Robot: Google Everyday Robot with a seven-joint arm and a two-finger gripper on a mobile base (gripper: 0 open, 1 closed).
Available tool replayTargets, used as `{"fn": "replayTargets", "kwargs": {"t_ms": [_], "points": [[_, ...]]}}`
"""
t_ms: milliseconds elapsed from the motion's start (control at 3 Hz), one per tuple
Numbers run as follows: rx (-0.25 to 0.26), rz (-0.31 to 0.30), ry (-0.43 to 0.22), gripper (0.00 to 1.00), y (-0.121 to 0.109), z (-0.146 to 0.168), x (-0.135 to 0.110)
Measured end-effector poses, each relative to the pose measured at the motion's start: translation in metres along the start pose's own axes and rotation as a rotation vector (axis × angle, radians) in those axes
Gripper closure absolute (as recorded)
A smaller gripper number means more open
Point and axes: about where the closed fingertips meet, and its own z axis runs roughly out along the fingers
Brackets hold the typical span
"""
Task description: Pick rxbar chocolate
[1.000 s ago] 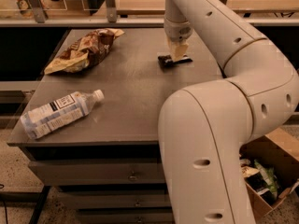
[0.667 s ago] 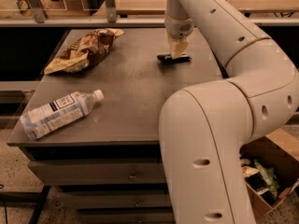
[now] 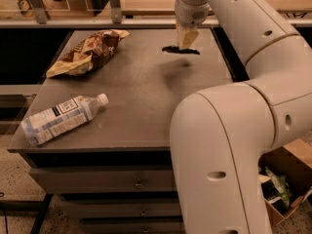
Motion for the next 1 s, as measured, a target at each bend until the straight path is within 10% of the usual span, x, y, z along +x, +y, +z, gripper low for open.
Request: {"fn": "replayTargets", "kwargs": {"t_ms": [1000], "points": [[0.113,0.02,-0.066,1.0,-0.014,-0.051,-0.017]]}}
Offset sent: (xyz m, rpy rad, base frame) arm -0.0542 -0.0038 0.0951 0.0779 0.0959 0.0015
